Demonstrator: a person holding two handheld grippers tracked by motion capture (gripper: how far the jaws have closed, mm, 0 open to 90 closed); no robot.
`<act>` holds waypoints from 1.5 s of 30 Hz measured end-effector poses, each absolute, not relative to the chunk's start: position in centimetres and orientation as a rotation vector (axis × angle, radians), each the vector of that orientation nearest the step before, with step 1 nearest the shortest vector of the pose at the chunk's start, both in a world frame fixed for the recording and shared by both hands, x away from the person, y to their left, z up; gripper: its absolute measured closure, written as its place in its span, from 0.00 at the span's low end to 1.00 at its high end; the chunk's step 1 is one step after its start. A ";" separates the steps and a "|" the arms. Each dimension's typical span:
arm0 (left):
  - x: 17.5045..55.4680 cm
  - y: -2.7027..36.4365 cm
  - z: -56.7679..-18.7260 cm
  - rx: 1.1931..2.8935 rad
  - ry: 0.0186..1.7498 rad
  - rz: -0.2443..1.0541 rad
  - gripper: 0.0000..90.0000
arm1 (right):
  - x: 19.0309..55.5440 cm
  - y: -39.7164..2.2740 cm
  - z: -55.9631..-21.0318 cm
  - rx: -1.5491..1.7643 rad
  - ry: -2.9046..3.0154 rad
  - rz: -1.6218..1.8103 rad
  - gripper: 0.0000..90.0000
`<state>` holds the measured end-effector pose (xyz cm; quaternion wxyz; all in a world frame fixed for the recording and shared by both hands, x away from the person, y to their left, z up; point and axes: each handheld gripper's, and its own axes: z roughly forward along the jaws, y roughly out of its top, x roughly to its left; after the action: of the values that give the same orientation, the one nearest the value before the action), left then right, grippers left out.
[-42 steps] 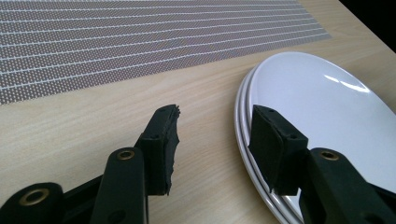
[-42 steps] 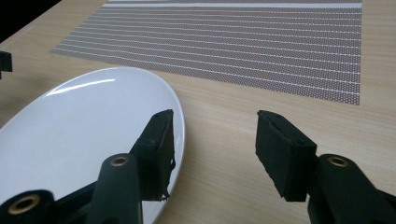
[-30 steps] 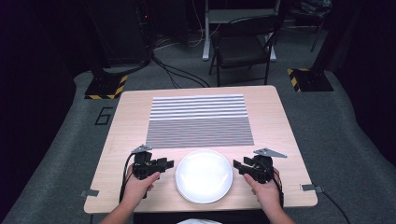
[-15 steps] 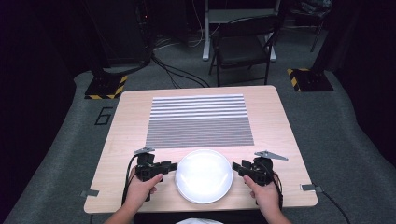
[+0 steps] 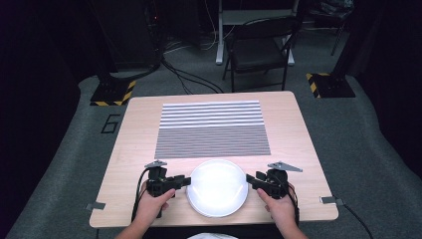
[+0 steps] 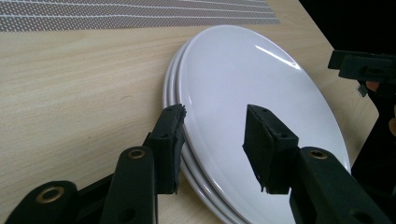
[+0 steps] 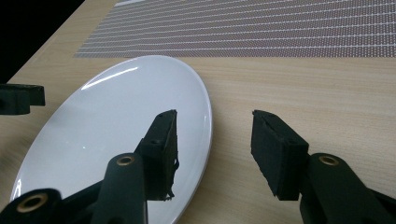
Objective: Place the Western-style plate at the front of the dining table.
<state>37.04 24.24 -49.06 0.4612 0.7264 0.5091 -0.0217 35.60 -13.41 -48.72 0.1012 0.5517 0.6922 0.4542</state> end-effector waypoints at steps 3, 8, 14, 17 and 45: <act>37.0 23.9 -49.2 1.802 1.245 -0.048 0.63 | 35.6 -13.3 -48.9 1.637 2.052 1.330 0.56; 36.9 23.5 -49.4 1.820 1.239 -0.056 0.63 | 35.5 -13.1 -49.1 1.628 2.065 1.317 0.56; 36.9 23.4 -49.5 1.826 1.238 -0.050 0.63 | 35.5 -13.0 -49.2 1.631 2.067 1.312 0.55; 37.0 23.4 -49.6 1.827 1.243 -0.057 0.63 | 35.6 -13.0 -49.3 1.634 2.071 1.306 0.55; 37.1 23.1 -50.0 1.841 1.242 -0.055 0.63 | 35.9 -12.5 -50.3 1.649 2.137 1.267 0.51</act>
<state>37.05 23.13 -49.97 0.4438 0.7427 0.5010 -0.0221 35.88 -12.46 -50.26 0.0797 0.5513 0.7144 0.4236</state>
